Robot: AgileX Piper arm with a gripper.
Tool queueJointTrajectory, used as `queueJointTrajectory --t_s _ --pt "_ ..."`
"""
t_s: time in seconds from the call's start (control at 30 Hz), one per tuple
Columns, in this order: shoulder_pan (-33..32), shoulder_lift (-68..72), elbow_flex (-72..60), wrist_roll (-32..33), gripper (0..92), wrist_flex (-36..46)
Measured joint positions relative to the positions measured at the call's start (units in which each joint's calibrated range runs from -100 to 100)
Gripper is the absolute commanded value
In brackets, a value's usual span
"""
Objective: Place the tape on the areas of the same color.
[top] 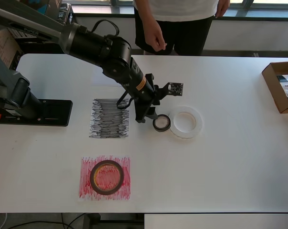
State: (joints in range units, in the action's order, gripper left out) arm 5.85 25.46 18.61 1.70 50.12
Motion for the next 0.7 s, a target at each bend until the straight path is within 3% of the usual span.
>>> queueJointTrajectory --t_s 0.7 --pt "1.6 9.3 -3.5 6.4 58.0 3.9"
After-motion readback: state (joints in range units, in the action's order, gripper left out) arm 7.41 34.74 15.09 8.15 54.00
